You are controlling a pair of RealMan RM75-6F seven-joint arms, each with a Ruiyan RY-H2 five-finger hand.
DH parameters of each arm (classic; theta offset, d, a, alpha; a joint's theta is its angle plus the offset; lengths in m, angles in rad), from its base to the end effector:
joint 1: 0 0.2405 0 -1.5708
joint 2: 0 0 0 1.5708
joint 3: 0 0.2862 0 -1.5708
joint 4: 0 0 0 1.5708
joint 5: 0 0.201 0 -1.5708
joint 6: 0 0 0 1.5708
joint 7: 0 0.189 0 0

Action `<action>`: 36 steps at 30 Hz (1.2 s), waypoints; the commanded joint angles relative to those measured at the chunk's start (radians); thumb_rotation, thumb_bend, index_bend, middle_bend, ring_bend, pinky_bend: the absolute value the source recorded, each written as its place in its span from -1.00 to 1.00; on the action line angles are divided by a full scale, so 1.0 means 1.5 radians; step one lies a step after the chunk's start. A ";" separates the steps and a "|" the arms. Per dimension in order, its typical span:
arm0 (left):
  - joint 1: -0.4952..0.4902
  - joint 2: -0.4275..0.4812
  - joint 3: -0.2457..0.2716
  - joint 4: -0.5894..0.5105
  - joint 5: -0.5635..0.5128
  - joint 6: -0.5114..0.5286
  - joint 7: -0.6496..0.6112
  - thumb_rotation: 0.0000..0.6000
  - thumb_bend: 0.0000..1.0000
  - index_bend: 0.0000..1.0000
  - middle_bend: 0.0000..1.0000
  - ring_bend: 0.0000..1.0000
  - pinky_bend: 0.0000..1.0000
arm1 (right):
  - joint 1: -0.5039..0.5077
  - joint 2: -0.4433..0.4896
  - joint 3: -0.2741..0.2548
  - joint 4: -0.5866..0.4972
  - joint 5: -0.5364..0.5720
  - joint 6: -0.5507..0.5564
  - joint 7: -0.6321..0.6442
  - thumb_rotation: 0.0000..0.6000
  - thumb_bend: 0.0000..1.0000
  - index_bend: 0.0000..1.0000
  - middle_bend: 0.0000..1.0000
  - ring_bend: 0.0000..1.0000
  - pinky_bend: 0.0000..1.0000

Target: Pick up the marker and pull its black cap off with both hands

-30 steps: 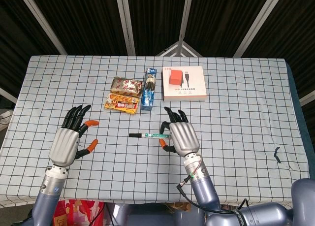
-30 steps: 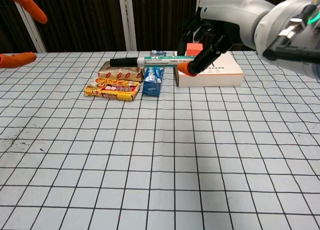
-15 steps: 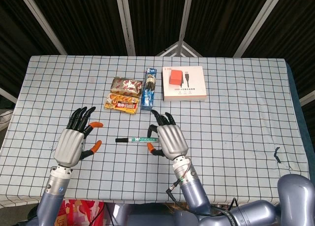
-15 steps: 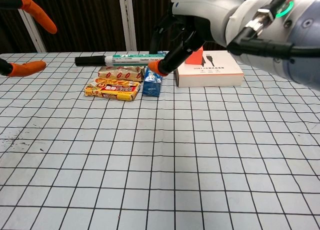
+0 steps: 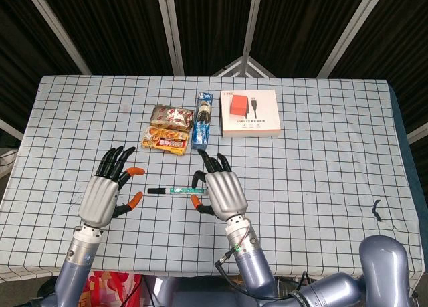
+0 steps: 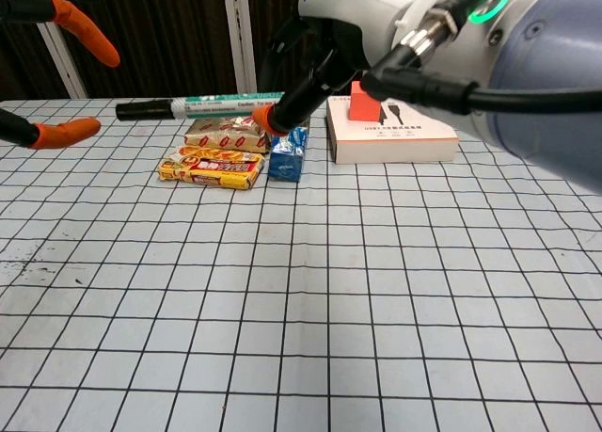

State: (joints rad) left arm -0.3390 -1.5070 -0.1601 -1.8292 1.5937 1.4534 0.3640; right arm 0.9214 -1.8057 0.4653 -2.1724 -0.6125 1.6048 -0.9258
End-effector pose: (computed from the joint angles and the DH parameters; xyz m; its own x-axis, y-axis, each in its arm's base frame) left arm -0.1497 0.2855 0.0732 0.1434 -0.1117 0.9833 0.9123 -0.3703 -0.1751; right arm 0.0117 -0.3290 0.0018 0.0778 -0.2789 0.9572 -0.9815 -0.1899 0.0244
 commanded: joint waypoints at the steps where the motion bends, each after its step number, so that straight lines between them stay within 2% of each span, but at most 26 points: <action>1: 0.002 0.001 -0.002 0.005 0.006 0.011 -0.006 1.00 -0.21 -0.25 -0.86 -1.00 -1.00 | 0.005 0.000 0.010 0.004 0.021 0.002 -0.002 1.00 0.00 0.39 -0.86 -0.71 -0.91; 19: 0.005 0.013 0.005 0.003 0.003 0.015 -0.011 1.00 -0.21 -0.24 -0.87 -1.00 -1.00 | 0.017 0.010 0.015 0.014 0.031 -0.010 0.020 1.00 0.00 0.40 -0.86 -0.71 -0.91; 36: -0.007 -0.023 0.006 0.043 0.009 0.015 -0.021 1.00 -0.21 -0.19 -0.83 -1.00 -1.00 | 0.041 0.005 0.026 0.011 0.042 -0.004 0.020 1.00 0.02 0.40 -0.86 -0.71 -0.91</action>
State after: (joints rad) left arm -0.3483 -1.5390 -0.1520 -1.7662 1.6063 1.4766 0.3334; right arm 0.9830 -1.7985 0.5037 -2.1569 -0.5502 1.5980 -0.8954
